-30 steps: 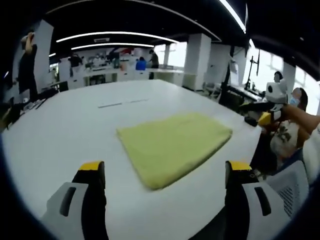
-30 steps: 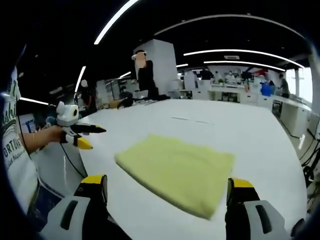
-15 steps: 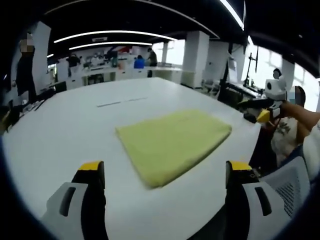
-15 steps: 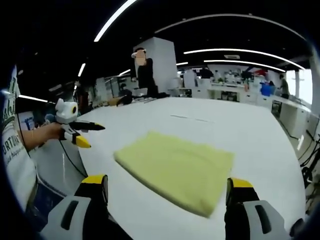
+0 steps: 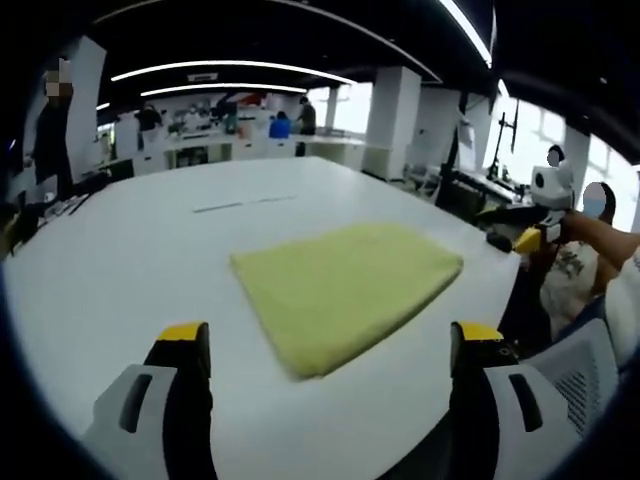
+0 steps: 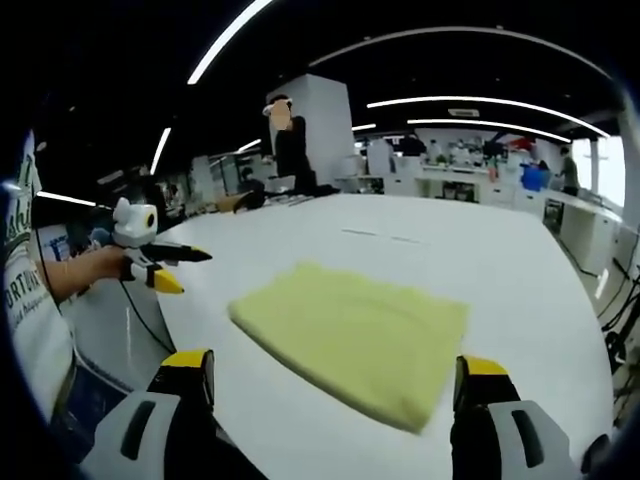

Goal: Fold the garment on the visible template until the final outline fits inside the template.

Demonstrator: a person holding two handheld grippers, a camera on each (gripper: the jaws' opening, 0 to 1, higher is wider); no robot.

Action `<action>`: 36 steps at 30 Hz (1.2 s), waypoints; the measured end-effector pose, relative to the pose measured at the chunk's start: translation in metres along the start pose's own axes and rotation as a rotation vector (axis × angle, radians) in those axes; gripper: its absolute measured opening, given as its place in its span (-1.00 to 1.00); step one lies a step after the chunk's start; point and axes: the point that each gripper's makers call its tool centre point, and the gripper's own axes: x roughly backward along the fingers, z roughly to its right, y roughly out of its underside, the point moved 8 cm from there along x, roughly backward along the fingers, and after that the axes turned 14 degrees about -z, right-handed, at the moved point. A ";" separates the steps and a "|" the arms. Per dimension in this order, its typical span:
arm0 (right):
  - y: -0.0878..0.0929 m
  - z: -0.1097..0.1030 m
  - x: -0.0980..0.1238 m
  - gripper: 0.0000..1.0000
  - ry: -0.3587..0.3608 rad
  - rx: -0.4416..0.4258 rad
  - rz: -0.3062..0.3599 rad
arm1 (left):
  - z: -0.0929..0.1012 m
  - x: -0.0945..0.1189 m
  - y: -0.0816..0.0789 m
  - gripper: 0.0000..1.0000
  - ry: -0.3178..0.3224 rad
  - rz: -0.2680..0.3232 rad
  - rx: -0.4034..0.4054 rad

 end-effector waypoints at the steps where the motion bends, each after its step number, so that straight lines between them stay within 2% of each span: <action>1: 0.000 0.000 0.000 0.98 0.000 0.001 0.000 | 0.000 0.000 0.000 0.94 0.000 0.002 0.001; 31: -0.007 0.008 0.002 0.98 0.028 -0.011 0.032 | -0.004 0.001 0.002 0.92 0.005 0.020 0.031; 36: -0.005 0.005 0.000 0.98 0.005 0.002 0.015 | -0.005 0.002 0.005 0.92 0.006 0.004 0.014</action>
